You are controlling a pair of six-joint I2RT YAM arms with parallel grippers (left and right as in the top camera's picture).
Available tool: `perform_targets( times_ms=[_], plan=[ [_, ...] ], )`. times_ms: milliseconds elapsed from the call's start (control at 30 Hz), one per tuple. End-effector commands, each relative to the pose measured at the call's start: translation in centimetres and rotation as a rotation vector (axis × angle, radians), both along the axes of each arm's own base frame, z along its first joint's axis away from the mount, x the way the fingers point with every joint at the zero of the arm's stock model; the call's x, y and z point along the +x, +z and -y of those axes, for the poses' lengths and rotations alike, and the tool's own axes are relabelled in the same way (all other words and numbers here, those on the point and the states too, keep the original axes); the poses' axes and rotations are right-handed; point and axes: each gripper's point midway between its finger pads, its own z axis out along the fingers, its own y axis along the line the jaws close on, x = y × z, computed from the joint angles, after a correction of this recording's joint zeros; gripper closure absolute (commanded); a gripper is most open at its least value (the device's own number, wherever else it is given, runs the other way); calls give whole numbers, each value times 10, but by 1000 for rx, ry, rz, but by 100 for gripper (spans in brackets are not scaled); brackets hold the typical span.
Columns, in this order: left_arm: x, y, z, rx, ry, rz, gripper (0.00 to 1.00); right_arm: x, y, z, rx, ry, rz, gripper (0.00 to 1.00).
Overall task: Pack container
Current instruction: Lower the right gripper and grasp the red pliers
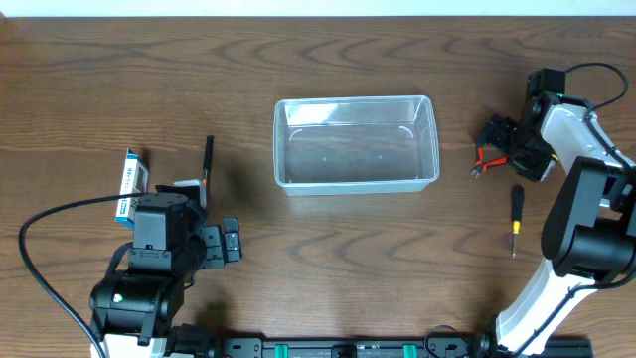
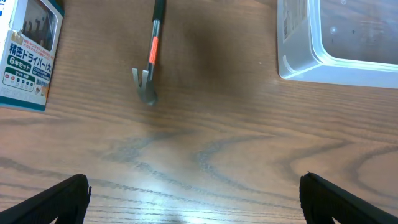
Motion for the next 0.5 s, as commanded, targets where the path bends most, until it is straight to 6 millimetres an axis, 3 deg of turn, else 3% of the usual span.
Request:
perform_targets(
  times_ms=[0,167,467],
  plan=[
    [1,4,-4,8,22,8,2,8,12,-11,-14,107,43,1],
    [1,4,-4,8,21,8,2,22,23,-24,-2,198,115,1],
    [-1,3,-4,9,21,0,2,19,22,-26,-2,217,102,1]
  ],
)
